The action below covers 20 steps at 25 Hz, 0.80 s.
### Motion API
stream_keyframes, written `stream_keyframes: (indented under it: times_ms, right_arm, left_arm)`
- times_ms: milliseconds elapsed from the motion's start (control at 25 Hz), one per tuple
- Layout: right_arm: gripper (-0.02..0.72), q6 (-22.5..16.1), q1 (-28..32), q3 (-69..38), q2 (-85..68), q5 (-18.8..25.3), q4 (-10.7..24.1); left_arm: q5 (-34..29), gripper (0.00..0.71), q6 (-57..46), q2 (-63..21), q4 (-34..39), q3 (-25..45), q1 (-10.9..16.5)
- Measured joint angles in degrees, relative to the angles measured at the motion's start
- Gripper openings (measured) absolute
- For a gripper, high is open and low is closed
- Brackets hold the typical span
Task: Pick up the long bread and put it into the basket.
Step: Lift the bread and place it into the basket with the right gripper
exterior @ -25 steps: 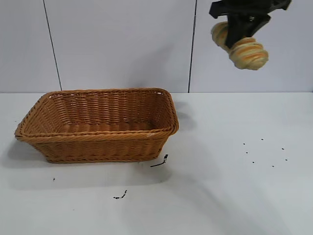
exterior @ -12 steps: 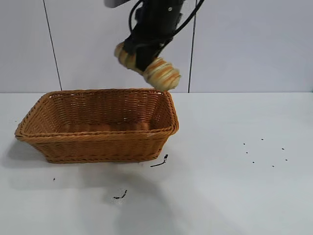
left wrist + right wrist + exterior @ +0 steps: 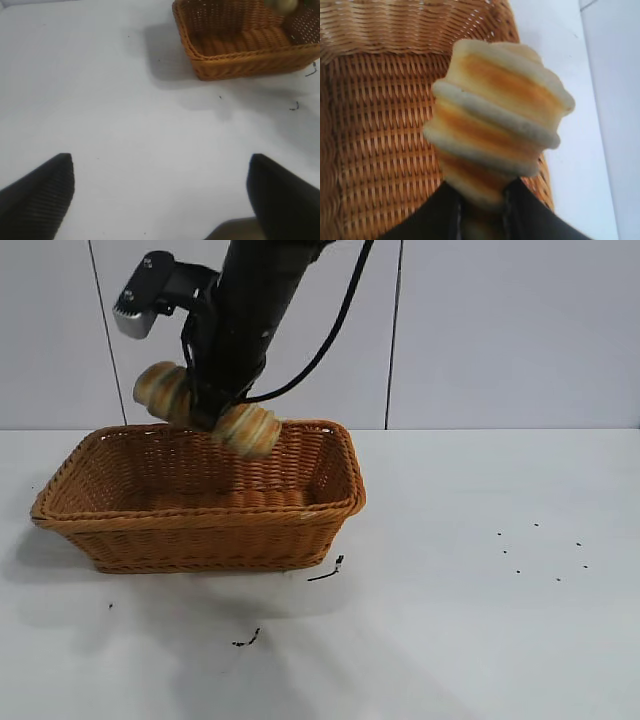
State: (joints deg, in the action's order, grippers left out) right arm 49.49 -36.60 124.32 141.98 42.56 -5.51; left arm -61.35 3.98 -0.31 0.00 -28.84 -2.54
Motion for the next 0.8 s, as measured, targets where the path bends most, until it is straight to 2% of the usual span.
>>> stream_keyframes:
  times_ms: [80, 160, 360, 400, 560, 800]
  right_arm:
    - [0.130, 0.0, 0.0, 0.0, 0.7, 0.0, 0.0]
    - [0.181, 0.1, 0.0, 0.0, 1.0, 0.0, -0.1]
    - [0.497, 0.2, 0.0, 0.0, 1.1, 0.0, -0.1]
    - [0.537, 0.2, 0.0, 0.0, 1.1, 0.0, -0.1]
    - [0.586, 0.2, 0.0, 0.0, 1.1, 0.0, -0.2]
    - [0.587, -0.4, 0.0, 0.0, -0.1, 0.2, -0.2]
  left_arm:
    - [0.0, 0.696, 0.0, 0.0, 0.0, 0.0, 0.0]
    - [0.0, 0.696, 0.0, 0.0, 0.0, 0.0, 0.0]
    - [0.0, 0.696, 0.0, 0.0, 0.0, 0.0, 0.0]
    - [0.0, 0.696, 0.0, 0.0, 0.0, 0.0, 0.0]
    - [0.0, 0.696, 0.0, 0.0, 0.0, 0.0, 0.0]
    - [0.0, 0.696, 0.0, 0.0, 0.0, 0.0, 0.0]
